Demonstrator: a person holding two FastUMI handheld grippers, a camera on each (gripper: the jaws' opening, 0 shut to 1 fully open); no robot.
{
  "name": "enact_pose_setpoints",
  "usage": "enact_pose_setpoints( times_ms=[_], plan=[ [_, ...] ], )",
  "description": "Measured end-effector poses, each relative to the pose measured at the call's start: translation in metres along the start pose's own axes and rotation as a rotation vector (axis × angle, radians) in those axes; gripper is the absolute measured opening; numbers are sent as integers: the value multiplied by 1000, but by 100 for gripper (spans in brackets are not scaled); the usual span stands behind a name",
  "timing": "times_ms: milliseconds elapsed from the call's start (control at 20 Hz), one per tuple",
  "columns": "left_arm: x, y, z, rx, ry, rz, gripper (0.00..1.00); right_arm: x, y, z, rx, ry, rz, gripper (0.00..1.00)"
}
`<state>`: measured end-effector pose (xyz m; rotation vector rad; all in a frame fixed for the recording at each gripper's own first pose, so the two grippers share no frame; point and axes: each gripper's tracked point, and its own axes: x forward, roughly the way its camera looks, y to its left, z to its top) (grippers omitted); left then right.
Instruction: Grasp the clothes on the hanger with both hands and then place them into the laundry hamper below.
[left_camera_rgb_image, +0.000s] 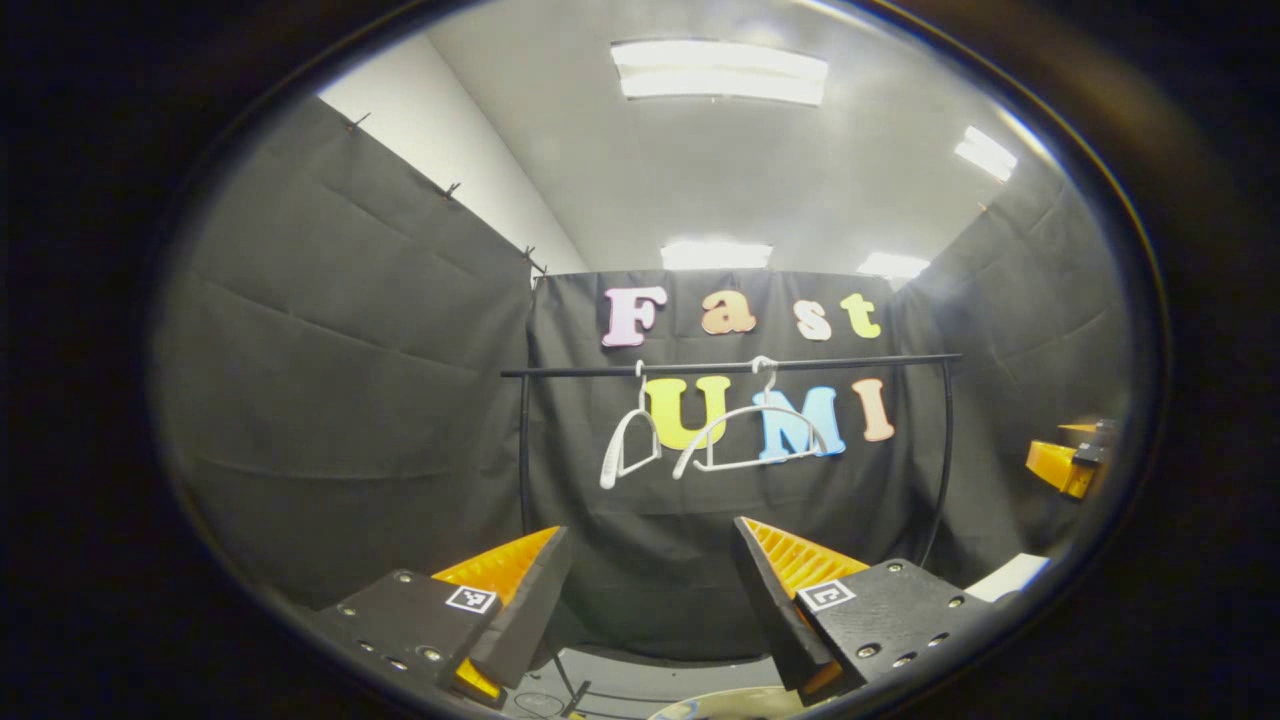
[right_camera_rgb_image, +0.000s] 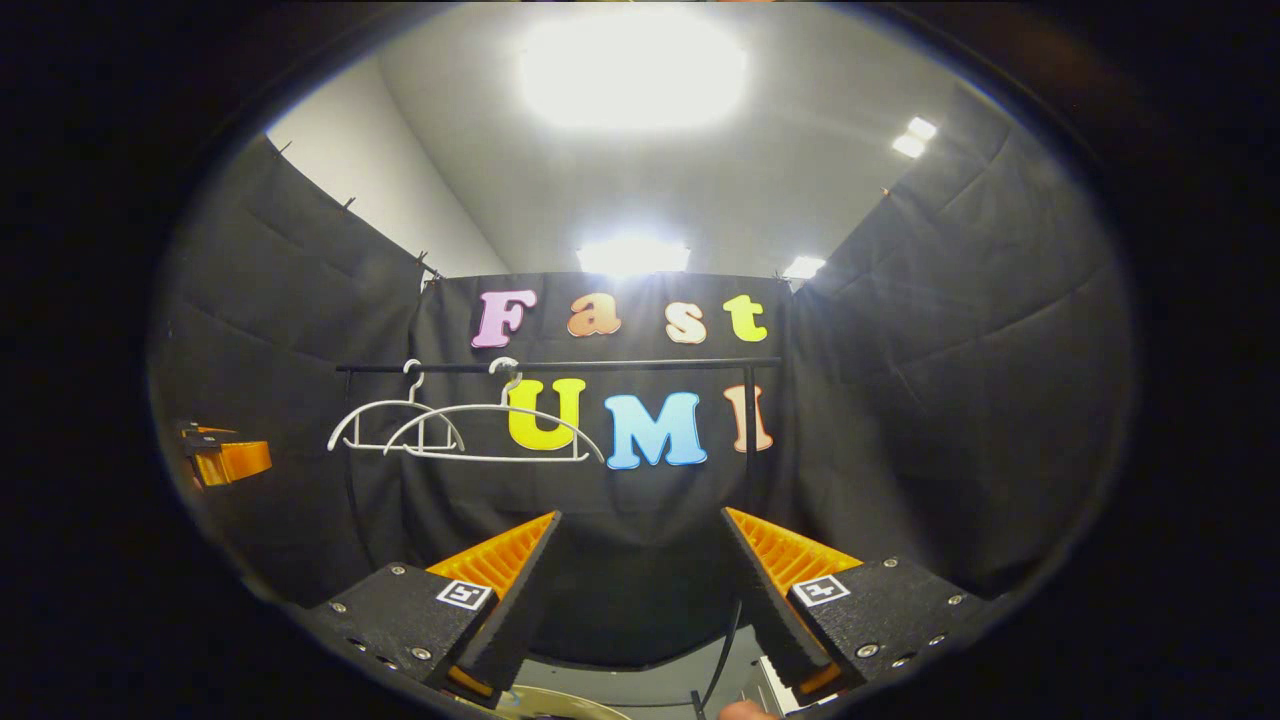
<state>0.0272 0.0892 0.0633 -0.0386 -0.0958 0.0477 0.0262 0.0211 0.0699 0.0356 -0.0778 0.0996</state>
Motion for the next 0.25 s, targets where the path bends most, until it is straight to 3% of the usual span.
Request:
enact_pose_setpoints(
  times_ms=[250],
  plan=[
    [1,0,2,6,-7,8,98,0,-1,0,7,2,-1,93]
  ],
)
